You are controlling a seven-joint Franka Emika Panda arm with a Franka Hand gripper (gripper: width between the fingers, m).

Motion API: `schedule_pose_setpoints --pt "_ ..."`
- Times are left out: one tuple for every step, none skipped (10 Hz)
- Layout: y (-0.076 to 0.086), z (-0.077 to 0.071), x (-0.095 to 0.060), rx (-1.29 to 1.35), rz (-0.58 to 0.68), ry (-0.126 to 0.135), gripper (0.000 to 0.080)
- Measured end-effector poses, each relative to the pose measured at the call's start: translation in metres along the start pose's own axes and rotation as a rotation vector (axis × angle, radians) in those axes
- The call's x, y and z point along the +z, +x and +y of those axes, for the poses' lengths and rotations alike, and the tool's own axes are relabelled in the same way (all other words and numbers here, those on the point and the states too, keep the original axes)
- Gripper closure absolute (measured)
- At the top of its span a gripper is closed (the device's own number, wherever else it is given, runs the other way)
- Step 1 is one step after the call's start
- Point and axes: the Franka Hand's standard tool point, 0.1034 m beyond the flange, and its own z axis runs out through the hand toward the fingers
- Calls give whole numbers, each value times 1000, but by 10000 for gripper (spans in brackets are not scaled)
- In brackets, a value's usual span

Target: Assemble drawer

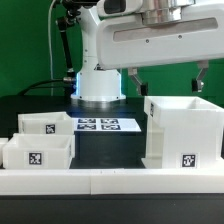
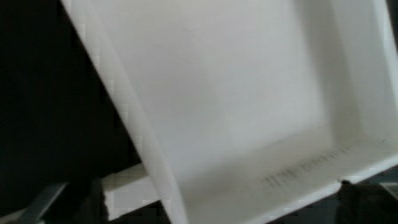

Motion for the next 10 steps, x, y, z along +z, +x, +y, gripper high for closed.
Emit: schedule_pose_setpoints --pt "0 5 0 -66 -3 -3 150" --pt "0 26 -2 -143 -4 -13 150" --pt "-2 44 -3 -195 5 -25 150" --pt "-6 65 -2 -240 15 -33 150" --pt "-8 87 -1 -262 15 -41 150" --pt "-8 106 1 -280 11 -43 150" --pt "-8 120 5 -281 5 -41 150" --pt "-8 120 5 -274 3 -42 150" --pt "-8 119 6 -278 3 -42 150" --pt "-8 119 6 -277 3 -42 150"
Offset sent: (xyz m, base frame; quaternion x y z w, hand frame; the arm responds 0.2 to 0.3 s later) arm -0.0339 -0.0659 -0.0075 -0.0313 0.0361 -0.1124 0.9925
